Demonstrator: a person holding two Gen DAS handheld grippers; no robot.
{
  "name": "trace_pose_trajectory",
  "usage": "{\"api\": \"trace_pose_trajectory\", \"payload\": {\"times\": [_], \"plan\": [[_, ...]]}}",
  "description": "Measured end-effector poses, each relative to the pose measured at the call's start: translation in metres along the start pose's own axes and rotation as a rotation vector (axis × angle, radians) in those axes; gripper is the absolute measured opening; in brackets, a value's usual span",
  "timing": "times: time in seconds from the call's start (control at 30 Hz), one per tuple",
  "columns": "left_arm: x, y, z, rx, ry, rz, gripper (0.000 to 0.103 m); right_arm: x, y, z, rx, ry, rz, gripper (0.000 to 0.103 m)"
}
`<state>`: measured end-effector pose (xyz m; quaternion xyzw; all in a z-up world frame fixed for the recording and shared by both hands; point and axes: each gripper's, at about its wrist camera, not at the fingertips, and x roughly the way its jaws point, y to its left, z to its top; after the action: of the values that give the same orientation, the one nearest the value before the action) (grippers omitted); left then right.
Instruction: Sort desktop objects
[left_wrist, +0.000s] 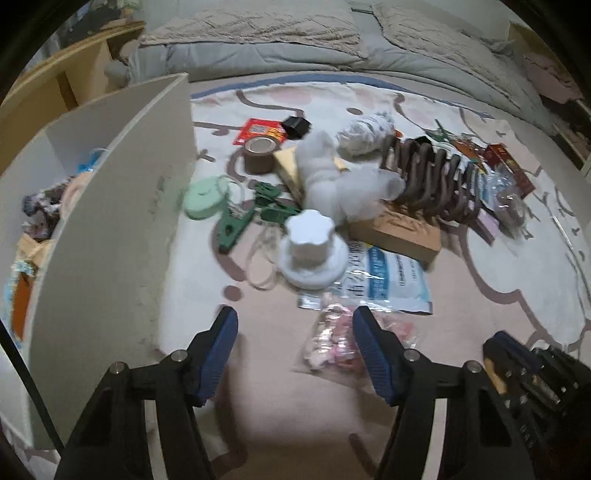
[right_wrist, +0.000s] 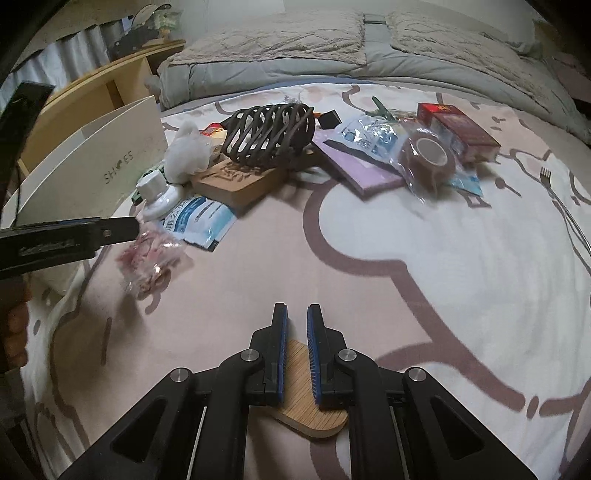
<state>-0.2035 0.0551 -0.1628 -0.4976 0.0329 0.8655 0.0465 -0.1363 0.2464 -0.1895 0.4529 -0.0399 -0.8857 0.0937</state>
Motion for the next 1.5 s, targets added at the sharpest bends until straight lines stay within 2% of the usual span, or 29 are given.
{"api": "trace_pose_trajectory", "payload": {"times": [0.17,0.33,0.47,0.6,0.8,1.0,1.33,1.5], "plan": [[0.012,0.000,0.002,-0.080,0.027,-0.094,0.065,-0.003,0.002,-0.005,-0.003,-0.004,-0.002,0.011],[0.024,0.004,0.002,-0.139,0.042,-0.101,0.065,-0.006,0.003,-0.010,-0.003,-0.004,0.002,0.011],[0.020,-0.004,0.000,-0.080,0.045,-0.079,0.064,-0.009,0.001,-0.015,0.003,-0.003,0.012,0.011],[0.016,-0.009,-0.010,-0.034,0.037,-0.070,0.058,-0.013,-0.001,-0.021,0.022,-0.008,0.022,0.011],[0.007,-0.018,-0.029,0.022,0.027,-0.049,0.058,-0.019,-0.002,-0.029,0.035,-0.009,0.041,0.011],[-0.005,-0.018,-0.045,0.041,0.029,-0.099,0.055,-0.024,-0.001,-0.037,0.034,-0.011,0.050,0.011],[-0.030,-0.024,-0.085,0.136,0.049,-0.161,0.055,-0.039,-0.001,-0.058,0.035,-0.016,0.075,0.011],[-0.039,-0.023,-0.095,0.127,0.080,-0.193,0.056,-0.045,0.000,-0.066,0.032,-0.022,0.080,0.011]]}}
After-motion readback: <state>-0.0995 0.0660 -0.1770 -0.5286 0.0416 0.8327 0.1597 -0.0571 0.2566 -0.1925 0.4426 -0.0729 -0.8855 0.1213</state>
